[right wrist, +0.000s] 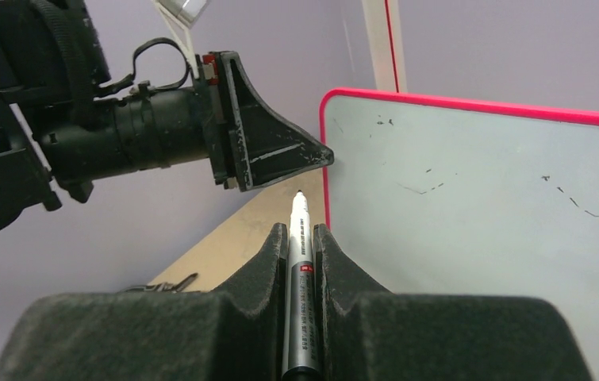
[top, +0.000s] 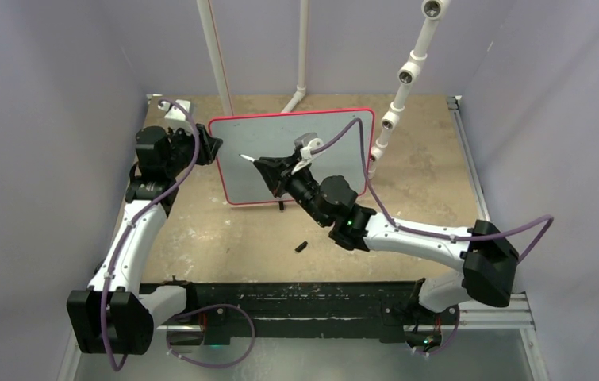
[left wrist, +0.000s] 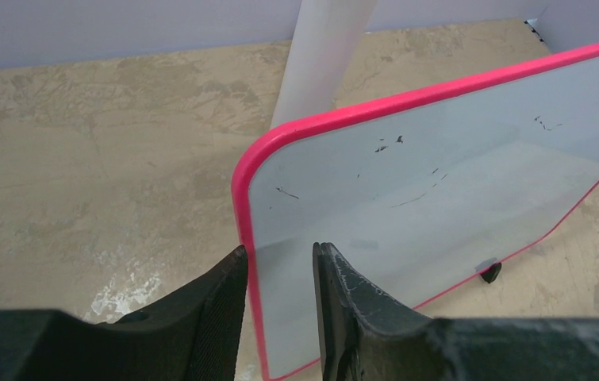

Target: Write a sentence on the whiteboard

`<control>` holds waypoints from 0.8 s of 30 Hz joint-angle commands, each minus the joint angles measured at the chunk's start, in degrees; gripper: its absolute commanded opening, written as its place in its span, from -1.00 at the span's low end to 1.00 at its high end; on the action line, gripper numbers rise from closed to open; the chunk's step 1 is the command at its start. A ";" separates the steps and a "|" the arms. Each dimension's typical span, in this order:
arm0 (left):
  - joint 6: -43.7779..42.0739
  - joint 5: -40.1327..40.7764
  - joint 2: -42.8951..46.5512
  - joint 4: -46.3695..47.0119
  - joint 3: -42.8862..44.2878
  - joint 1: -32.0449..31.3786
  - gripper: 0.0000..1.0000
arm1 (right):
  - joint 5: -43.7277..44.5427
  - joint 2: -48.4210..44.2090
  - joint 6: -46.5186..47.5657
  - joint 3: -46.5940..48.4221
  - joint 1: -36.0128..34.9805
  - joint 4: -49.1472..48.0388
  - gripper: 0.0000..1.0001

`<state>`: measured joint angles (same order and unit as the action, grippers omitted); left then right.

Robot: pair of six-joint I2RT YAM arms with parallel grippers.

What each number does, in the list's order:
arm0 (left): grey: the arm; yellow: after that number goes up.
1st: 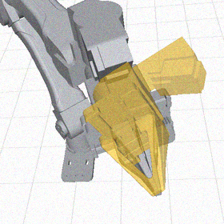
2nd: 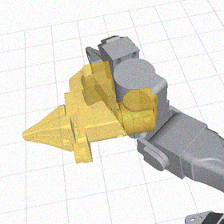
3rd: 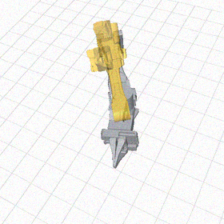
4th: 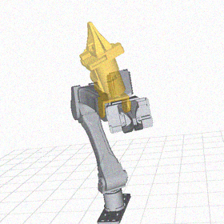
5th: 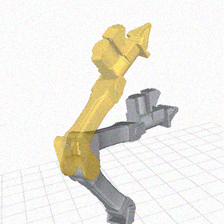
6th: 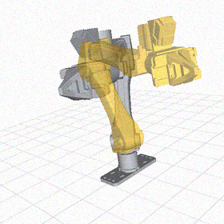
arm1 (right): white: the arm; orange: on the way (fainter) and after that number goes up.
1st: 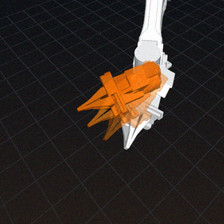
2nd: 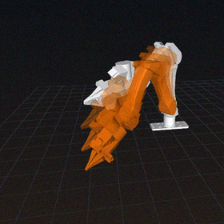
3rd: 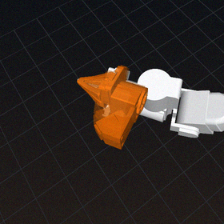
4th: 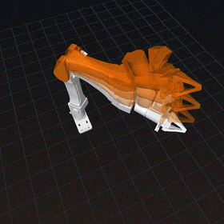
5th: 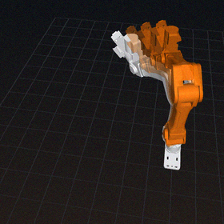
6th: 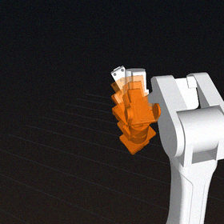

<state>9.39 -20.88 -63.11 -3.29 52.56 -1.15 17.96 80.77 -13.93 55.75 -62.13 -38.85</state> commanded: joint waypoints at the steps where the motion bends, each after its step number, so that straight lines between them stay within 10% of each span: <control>1: 0.02 -1.58 -0.56 4.52 -0.33 0.49 -0.33 | 5.73 3.07 3.38 4.09 -0.36 -7.07 -1.00; 24: 4.18 -8.82 -3.15 8.86 -0.78 5.12 -0.15 | 10.11 16.30 8.59 12.47 -0.38 -13.06 -1.00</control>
<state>11.60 -24.88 -65.23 1.63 52.47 3.14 25.50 96.49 -7.38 65.39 -62.26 -48.16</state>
